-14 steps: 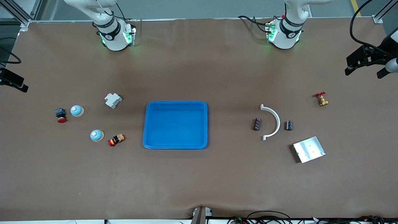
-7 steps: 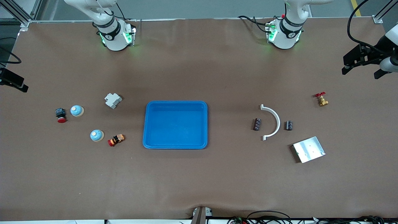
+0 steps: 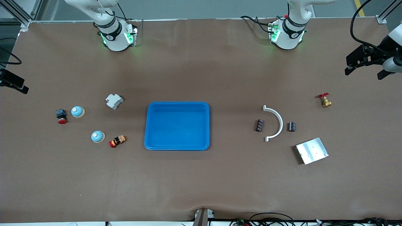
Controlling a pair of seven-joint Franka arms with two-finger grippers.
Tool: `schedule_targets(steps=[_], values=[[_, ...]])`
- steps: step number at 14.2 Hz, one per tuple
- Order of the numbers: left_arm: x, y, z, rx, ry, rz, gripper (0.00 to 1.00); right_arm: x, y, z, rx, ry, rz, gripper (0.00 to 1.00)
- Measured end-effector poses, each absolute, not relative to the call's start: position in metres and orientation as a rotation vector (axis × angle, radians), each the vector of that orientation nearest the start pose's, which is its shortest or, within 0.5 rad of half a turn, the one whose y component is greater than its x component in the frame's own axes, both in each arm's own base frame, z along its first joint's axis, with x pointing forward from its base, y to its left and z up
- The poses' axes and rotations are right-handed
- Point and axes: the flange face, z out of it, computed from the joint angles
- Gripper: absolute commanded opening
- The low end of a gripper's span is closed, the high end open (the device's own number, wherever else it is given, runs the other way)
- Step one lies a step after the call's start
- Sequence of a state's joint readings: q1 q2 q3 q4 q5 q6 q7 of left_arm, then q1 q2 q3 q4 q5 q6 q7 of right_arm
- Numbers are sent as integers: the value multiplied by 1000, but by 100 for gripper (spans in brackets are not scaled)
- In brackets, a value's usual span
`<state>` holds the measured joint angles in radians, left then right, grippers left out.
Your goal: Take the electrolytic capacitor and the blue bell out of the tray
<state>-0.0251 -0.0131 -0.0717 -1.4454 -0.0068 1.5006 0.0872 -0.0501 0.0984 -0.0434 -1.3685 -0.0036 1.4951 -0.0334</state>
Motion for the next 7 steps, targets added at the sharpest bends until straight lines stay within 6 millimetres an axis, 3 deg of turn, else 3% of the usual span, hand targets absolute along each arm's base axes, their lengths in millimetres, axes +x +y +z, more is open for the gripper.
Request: schedule_targets(steps=[7], values=[[537, -56, 690, -3131, 296, -125, 100, 575, -52, 657, -3149, 91, -46, 100]])
